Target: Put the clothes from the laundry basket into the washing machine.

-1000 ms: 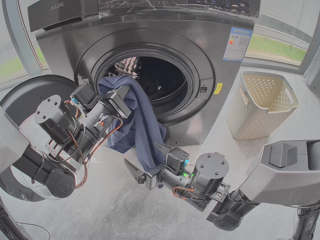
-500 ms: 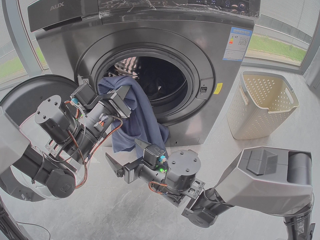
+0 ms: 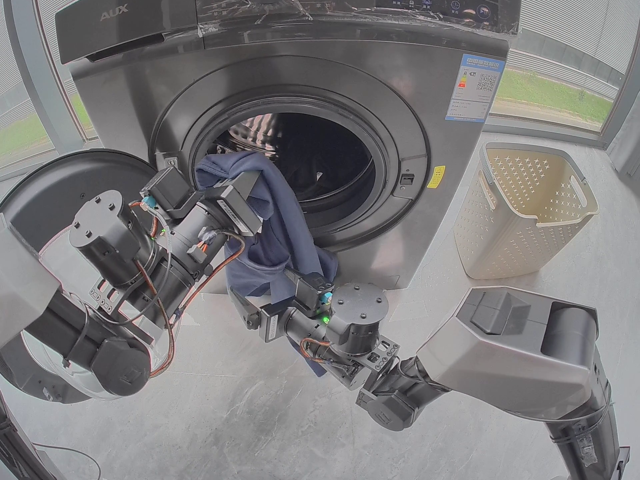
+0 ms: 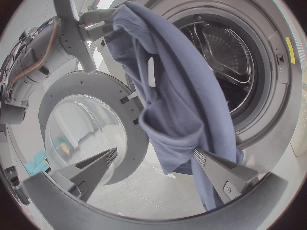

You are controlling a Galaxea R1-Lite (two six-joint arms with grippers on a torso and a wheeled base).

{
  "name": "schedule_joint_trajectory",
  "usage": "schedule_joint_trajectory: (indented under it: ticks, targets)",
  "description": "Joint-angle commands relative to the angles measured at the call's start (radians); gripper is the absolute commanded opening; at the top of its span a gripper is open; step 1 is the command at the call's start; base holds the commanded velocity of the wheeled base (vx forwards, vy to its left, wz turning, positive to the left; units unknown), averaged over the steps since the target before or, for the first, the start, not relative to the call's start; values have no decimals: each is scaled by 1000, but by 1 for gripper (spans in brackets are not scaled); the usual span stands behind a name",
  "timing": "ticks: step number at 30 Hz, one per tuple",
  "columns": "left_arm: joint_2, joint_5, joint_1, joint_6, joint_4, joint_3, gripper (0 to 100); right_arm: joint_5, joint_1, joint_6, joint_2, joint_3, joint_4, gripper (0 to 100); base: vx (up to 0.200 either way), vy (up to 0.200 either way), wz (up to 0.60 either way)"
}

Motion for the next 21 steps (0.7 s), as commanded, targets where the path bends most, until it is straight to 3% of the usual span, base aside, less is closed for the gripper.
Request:
schedule_joint_trajectory:
  ticks: [1,6,9,21]
  targets:
    - [-1,0,3,1,-1,0,0,-1,5,0,21,32,-15,100,0,0,0]
    - [0,0,2,1,-1,0,0,1,14,6,21,130,-34,100,0,0,0]
    - [0,0,2,1,-1,0,0,1,11,6,30,124,-34,100,0,0,0]
    - [-1,0,0,1,-1,0,0,8,-6,5,165,-138,1,100,0,0,0]
